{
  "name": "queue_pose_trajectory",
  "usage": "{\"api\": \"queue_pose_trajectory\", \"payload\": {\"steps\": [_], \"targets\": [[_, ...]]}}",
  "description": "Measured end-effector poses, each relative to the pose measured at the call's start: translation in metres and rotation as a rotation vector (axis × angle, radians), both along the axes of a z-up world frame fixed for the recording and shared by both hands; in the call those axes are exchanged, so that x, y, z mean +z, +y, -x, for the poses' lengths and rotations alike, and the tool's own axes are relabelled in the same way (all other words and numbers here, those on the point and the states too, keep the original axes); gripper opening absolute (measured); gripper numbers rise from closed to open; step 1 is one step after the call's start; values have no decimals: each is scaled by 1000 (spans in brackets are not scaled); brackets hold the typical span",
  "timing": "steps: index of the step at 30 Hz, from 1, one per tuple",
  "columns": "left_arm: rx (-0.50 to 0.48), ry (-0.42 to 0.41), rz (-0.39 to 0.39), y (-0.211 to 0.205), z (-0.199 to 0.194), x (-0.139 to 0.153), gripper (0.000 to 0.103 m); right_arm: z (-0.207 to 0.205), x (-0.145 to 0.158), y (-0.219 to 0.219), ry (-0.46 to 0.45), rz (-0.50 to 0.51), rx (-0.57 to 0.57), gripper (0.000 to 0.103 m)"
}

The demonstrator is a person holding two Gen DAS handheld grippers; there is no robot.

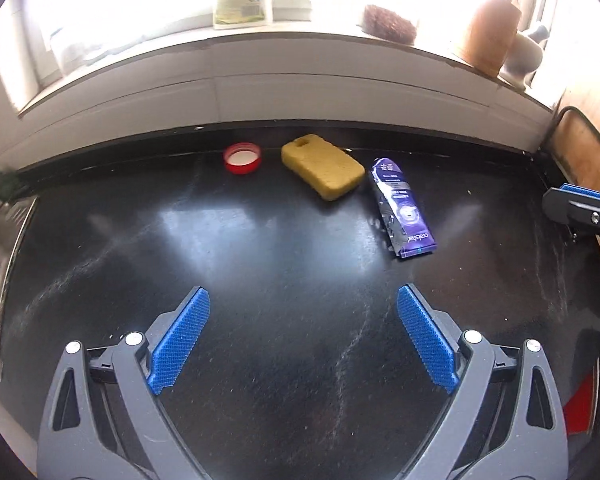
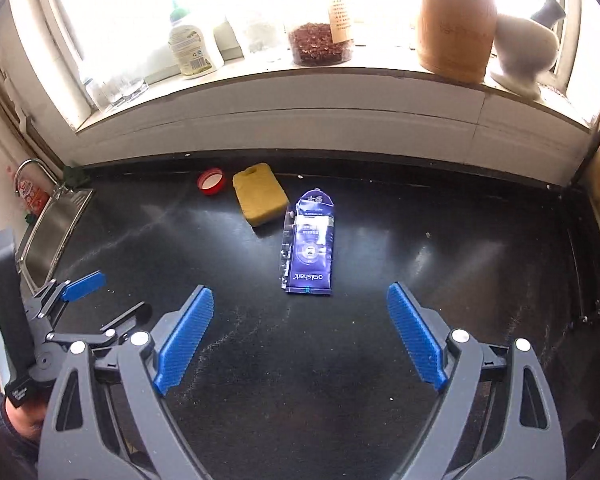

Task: Collect trash
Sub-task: 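Swing both tools back over the countertop, then grasp the red lid with the left tool while the right tool grasps the yellow sponge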

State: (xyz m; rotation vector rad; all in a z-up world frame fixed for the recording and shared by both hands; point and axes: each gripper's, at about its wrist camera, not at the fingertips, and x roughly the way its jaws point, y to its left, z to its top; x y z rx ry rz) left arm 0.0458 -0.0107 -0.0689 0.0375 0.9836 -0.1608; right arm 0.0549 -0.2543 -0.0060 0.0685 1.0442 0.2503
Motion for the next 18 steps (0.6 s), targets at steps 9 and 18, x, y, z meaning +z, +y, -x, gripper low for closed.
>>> {"api": "queue_pose_trajectory", "payload": {"steps": [9, 18], "targets": [[8, 38, -68, 36, -68, -27, 92, -59, -31, 55, 33, 26, 174, 86], [-13, 52, -78, 61, -171, -77, 92, -144, -85, 115, 87, 104, 314, 86]]}}
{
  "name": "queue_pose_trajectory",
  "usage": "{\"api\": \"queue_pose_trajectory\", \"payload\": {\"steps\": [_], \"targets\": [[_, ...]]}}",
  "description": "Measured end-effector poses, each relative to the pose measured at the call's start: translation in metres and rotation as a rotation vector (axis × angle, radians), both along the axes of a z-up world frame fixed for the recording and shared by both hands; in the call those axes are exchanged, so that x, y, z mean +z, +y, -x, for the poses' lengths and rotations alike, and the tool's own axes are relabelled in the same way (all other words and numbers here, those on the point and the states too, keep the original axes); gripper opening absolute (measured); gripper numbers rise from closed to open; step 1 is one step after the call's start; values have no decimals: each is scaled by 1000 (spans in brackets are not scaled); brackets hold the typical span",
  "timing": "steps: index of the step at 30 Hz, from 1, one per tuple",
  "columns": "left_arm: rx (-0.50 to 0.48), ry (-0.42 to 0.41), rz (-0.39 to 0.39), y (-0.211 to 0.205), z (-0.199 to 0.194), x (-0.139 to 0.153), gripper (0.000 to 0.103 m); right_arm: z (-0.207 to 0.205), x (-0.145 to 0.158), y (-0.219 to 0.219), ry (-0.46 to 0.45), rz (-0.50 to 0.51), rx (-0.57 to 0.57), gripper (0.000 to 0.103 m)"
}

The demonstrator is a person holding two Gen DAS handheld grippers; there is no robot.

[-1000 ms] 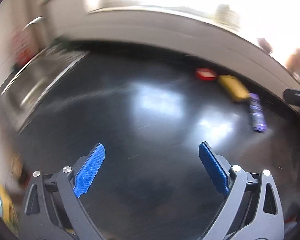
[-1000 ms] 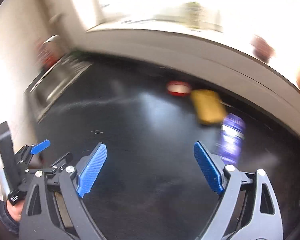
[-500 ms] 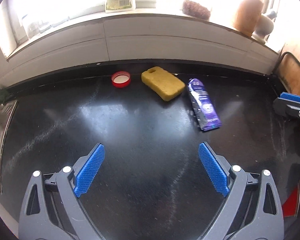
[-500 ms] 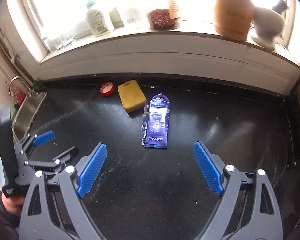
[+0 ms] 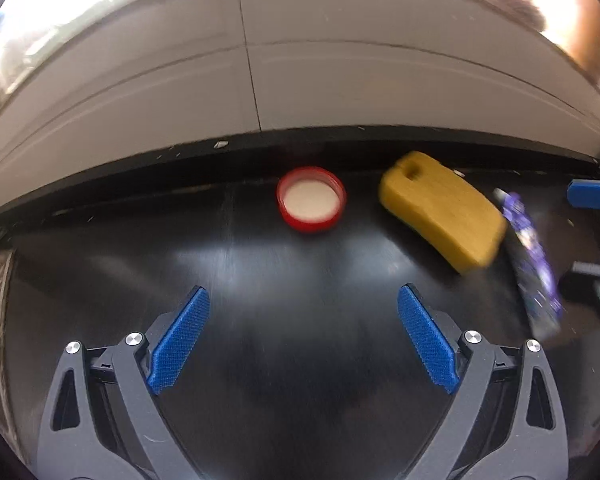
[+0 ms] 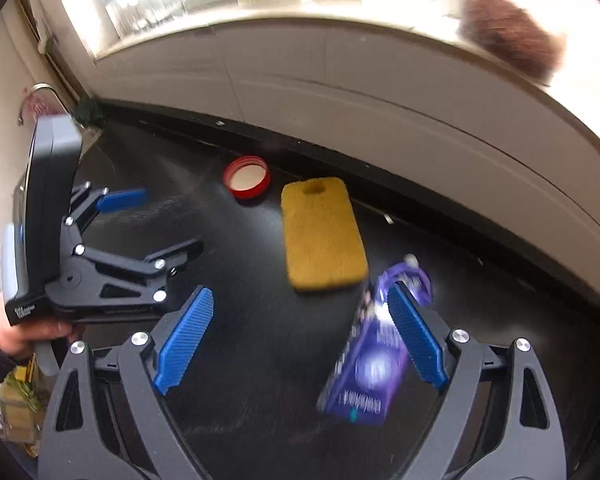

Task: Collect trash
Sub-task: 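Grasp the red lid with the left tool while the right tool grasps the yellow sponge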

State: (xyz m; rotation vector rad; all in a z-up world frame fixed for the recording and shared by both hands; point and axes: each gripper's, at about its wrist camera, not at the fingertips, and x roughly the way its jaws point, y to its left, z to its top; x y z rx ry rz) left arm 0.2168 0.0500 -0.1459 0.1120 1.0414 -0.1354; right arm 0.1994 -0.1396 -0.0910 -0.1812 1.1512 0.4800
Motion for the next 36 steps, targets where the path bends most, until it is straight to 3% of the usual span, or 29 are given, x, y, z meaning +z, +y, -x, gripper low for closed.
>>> {"api": "queue_pose_trajectory", "payload": {"steps": [4, 10, 12, 13, 14, 15, 18, 26, 31, 36], "targets": [[-18, 9, 33, 2, -37, -19, 92, -31, -31, 15, 42, 36, 25, 86], [-65, -8, 19, -3, -65, -35, 88, -48, -65, 26, 80, 78, 50, 84], [-77, -23, 13, -5, -67, -36, 79, -50, -73, 27, 93, 93, 54, 78], [-86, -31, 16, -5, -67, -35, 75, -51, -77, 28, 101, 102, 57, 69], [-96, -37, 14, -7, -66, -33, 62, -50, -77, 30, 82, 110, 62, 60], [-106, -41, 12, -9, -65, -31, 49, -49, -76, 31, 78, 113, 71, 60], [-101, -49, 2, -11, -58, -24, 49, -43, -68, 31, 57, 100, 70, 56], [-17, -81, 22, -5, 1, 30, 49, 6, -6, 17, -1, 39, 42, 55], [43, -61, 31, -1, 72, 62, 49, 67, 27, -6, -26, 7, 27, 56], [54, -24, 32, -14, 139, 68, 49, 122, 38, -24, -23, 2, 23, 56]]}}
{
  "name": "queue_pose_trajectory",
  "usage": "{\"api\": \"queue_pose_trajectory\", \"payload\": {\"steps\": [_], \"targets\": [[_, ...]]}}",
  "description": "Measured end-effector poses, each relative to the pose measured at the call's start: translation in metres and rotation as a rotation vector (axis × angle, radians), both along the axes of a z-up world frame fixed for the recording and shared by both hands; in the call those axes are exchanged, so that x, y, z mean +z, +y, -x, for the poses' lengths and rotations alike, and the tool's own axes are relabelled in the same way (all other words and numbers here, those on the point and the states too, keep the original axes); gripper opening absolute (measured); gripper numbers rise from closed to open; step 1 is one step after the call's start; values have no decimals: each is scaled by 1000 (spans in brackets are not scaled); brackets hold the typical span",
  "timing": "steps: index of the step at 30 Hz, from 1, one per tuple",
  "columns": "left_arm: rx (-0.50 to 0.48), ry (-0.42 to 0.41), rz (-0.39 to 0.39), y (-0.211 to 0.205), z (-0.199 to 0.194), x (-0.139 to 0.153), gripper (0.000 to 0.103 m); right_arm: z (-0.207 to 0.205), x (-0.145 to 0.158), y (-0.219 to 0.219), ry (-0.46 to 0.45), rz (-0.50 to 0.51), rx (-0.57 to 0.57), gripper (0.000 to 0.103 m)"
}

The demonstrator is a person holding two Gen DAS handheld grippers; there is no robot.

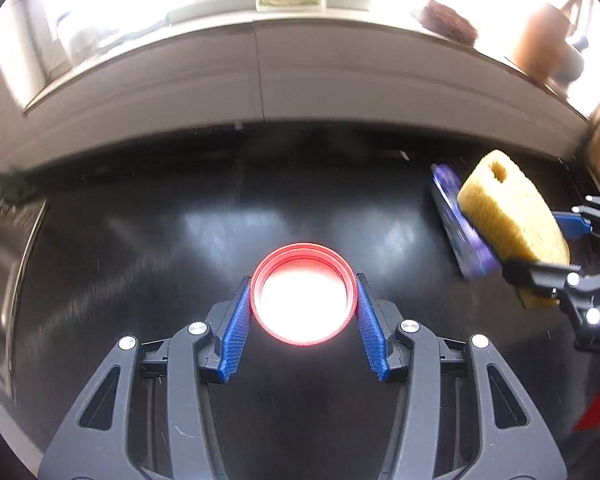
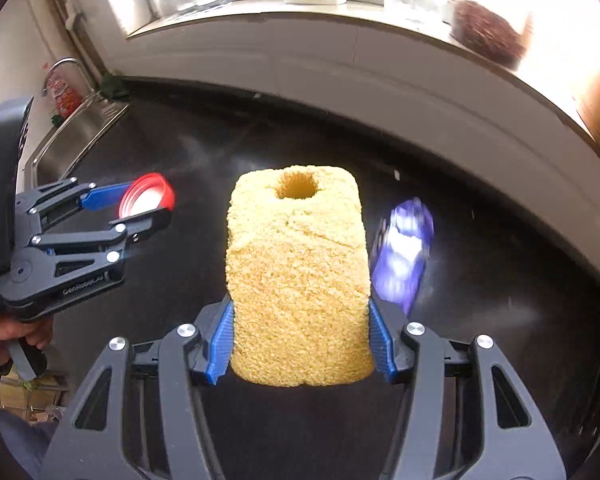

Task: Collect trash
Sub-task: 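Grasp the red lid with the left tool while the right tool grasps the yellow sponge, then carry the red lid and yellow sponge to the bin and release them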

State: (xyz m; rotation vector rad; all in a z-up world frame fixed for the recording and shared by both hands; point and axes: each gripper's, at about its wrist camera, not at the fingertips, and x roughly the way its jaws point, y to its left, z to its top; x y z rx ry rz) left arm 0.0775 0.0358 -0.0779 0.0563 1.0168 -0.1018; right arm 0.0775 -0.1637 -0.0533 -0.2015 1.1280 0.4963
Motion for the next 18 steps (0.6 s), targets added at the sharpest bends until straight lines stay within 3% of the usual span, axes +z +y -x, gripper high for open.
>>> {"api": "queue_pose_trajectory", "payload": {"steps": [4, 8, 18], "targets": [[-1, 30, 2, -14, 46, -5, 49, 39, 1, -8, 0, 5, 3, 56], [11, 29, -5, -15, 57, -6, 49, 51, 3, -6, -4, 5, 8, 56], [159, 3, -16, 29, 109, 15, 49, 76, 27, 47, -51, -7, 125, 56]]}}
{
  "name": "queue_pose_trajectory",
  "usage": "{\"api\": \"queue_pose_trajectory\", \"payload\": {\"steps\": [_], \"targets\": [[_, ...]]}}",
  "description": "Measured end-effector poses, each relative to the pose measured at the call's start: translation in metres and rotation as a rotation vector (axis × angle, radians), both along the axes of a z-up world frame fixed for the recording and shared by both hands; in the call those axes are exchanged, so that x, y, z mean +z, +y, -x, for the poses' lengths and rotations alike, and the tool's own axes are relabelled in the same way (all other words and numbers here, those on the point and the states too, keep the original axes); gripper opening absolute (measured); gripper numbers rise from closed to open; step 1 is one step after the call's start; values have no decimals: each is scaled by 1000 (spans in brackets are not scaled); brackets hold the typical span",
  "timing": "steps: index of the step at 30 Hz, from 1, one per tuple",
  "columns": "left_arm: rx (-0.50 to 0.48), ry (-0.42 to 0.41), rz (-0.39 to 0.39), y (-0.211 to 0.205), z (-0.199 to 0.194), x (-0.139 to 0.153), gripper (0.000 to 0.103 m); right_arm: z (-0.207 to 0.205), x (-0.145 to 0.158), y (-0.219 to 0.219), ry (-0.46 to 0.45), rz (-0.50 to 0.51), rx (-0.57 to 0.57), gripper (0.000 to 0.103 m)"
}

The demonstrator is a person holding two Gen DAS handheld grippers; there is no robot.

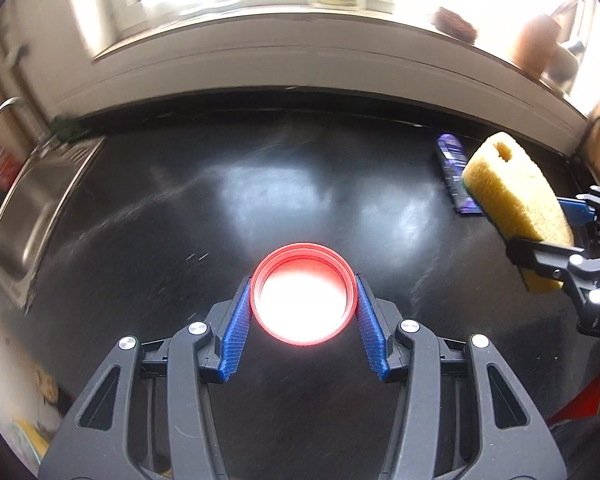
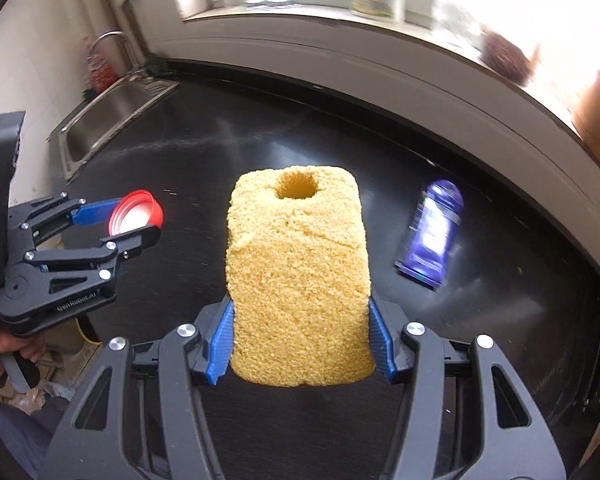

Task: Collect trash
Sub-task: 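Carry the red lid and yellow sponge to the bin and release them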

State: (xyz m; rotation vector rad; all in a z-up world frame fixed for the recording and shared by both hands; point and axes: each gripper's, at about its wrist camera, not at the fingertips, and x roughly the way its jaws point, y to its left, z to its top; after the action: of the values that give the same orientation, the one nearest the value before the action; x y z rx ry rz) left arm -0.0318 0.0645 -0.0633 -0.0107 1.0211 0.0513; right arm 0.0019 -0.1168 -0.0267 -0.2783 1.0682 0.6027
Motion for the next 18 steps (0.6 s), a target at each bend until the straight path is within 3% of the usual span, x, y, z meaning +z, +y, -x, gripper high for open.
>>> {"api": "queue_pose_trajectory", "payload": {"steps": [8, 18], "targets": [[257, 14, -9, 82, 60, 2, 49, 24, 5, 113, 19, -23, 252, 56], [714, 78, -2, 224, 191, -27, 49, 101, -18, 311, 128, -64, 700, 56]]}}
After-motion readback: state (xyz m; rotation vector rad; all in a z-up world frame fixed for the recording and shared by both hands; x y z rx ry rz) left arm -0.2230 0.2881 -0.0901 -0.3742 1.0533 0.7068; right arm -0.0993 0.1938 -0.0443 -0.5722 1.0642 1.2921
